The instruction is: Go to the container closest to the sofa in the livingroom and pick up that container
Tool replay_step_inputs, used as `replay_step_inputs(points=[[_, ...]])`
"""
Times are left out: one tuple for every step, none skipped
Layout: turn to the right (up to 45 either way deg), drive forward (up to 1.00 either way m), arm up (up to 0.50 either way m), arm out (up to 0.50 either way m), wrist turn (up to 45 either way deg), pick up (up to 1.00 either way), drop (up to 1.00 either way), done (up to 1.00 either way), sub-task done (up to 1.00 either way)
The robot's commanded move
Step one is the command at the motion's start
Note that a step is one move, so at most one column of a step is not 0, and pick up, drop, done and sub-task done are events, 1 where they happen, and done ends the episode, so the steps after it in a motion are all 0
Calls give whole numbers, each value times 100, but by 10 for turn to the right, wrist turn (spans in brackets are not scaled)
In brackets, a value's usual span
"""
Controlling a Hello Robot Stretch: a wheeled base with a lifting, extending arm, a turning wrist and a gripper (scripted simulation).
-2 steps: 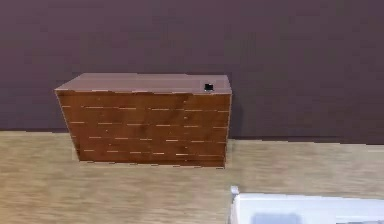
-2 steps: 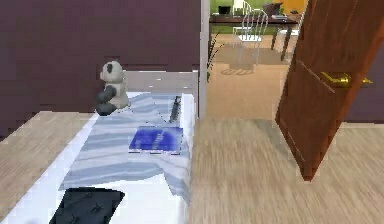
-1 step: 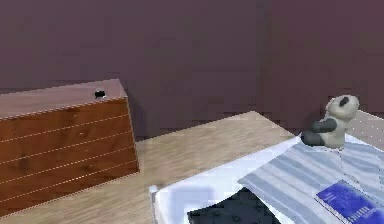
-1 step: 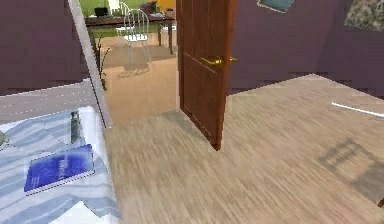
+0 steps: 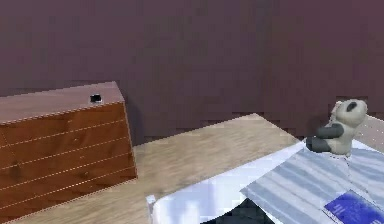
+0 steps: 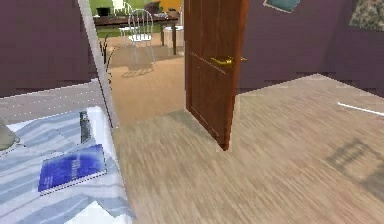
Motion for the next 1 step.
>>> replay_step_inputs(points=[[450,0,0,0,0,0,0,0,0]])
